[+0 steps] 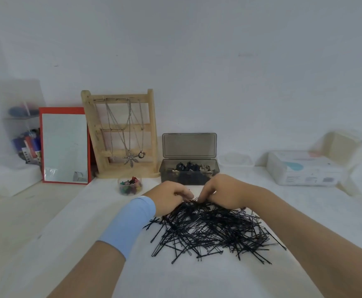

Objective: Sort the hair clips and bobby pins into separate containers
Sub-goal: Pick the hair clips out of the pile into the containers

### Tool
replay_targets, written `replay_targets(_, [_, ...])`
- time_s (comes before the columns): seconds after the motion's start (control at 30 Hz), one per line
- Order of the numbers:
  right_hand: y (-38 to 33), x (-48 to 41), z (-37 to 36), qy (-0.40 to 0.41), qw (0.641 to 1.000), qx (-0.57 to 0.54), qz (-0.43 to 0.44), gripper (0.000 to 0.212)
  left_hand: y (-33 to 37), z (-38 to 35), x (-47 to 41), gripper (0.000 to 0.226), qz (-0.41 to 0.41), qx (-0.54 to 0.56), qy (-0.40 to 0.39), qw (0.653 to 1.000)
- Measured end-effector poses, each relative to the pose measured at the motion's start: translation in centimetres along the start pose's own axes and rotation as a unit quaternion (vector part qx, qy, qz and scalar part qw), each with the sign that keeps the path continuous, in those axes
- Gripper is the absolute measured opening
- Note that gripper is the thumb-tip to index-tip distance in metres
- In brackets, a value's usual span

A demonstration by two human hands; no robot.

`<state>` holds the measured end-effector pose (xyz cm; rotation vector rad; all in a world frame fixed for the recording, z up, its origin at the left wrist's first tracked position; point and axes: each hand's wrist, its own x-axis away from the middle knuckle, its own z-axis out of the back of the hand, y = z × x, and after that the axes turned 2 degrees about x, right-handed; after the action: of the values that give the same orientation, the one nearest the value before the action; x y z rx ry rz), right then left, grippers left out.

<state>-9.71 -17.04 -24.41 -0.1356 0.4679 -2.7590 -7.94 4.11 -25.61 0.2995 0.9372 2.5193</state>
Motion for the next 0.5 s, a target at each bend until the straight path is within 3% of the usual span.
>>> replay_targets(0.13, [1.7, 0.6, 1.0, 0.114, 0.987, -0.094, -0.057, 0.041, 0.3, -0.1, -0.9, 0.033, 0.04, -0.062, 0.092, 0.993])
replay_targets(0.2, [2.5, 0.6, 1.1, 0.143, 0.984, -0.021, -0.105, 0.037, 0.9, -0.6, -1.6, 0.032, 0.101, -0.172, 0.064, 0.978])
replay_targets(0.27, [3.3, 0.8, 0.9, 0.091, 0.981, 0.077, -0.154, 0.025, 1.8, -1.4, -2.2, 0.047, 0.142, -0.235, 0.02, 0.961])
replay_targets(0.37, [3.3, 1.2, 0.2, 0.0, 0.97, 0.143, -0.198, 0.018, 2.8, -1.9, -3.0, 0.046, 0.108, -0.181, 0.01, 0.978])
replay_targets(0.5, [3.7, 1.8, 0.3, 0.0, 0.994, 0.013, -0.111, 0.049, 3.7, -2.0, -3.0, 0.037, 0.053, -0.063, -0.047, 0.996])
